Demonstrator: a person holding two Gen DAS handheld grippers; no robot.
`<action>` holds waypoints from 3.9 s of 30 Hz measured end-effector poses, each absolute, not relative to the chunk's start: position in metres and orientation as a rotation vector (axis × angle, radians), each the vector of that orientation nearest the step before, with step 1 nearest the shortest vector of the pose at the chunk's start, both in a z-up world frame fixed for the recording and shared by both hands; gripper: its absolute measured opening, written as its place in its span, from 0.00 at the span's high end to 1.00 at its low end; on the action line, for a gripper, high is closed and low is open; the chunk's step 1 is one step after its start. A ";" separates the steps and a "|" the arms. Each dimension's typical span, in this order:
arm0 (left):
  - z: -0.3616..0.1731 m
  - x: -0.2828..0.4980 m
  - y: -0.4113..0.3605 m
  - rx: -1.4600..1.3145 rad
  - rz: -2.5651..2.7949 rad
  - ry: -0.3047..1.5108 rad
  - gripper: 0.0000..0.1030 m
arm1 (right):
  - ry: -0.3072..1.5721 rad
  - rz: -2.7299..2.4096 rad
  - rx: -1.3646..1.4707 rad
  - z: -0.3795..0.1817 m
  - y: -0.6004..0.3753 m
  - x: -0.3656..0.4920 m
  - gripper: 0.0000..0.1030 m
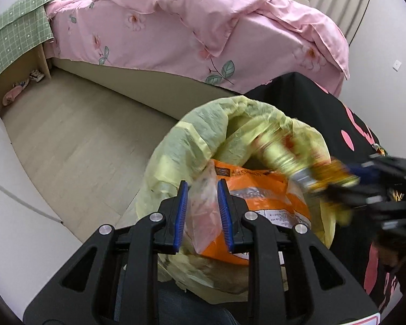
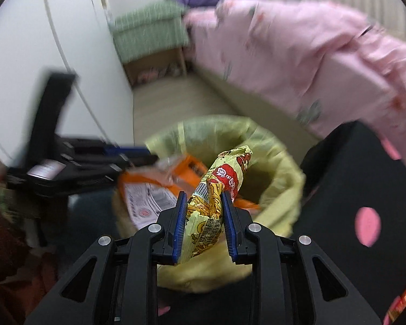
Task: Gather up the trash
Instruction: 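Carry both snack bags to the yellow trash bag and open both tools, then move both empty tools back to the trash pile on the table, then reach the left tool to the green-white milk packet while the right tool approaches the pile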
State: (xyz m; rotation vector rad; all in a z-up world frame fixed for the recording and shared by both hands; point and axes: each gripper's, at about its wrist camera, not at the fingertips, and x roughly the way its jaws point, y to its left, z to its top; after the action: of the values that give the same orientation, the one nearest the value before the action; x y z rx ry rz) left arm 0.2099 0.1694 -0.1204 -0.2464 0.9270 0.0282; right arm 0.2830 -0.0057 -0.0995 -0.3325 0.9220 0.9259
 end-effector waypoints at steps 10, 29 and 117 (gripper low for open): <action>-0.119 0.221 0.174 -0.325 0.000 0.886 0.79 | 1.038 0.893 -0.420 -0.129 0.001 0.295 0.75; -0.057 0.196 0.132 -0.311 -0.041 0.712 0.19 | 0.732 0.708 -0.274 -0.056 -0.128 0.221 0.46; -0.084 0.216 -0.099 -0.043 -0.498 0.981 0.30 | 0.634 0.282 -0.035 -0.075 -0.359 0.140 0.46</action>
State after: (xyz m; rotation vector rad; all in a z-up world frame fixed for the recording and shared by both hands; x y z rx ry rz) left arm 0.2155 -0.0986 -0.0837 -0.0427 0.9807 -0.4977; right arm 0.1403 -0.3591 -0.0746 -0.0354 0.6339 0.2817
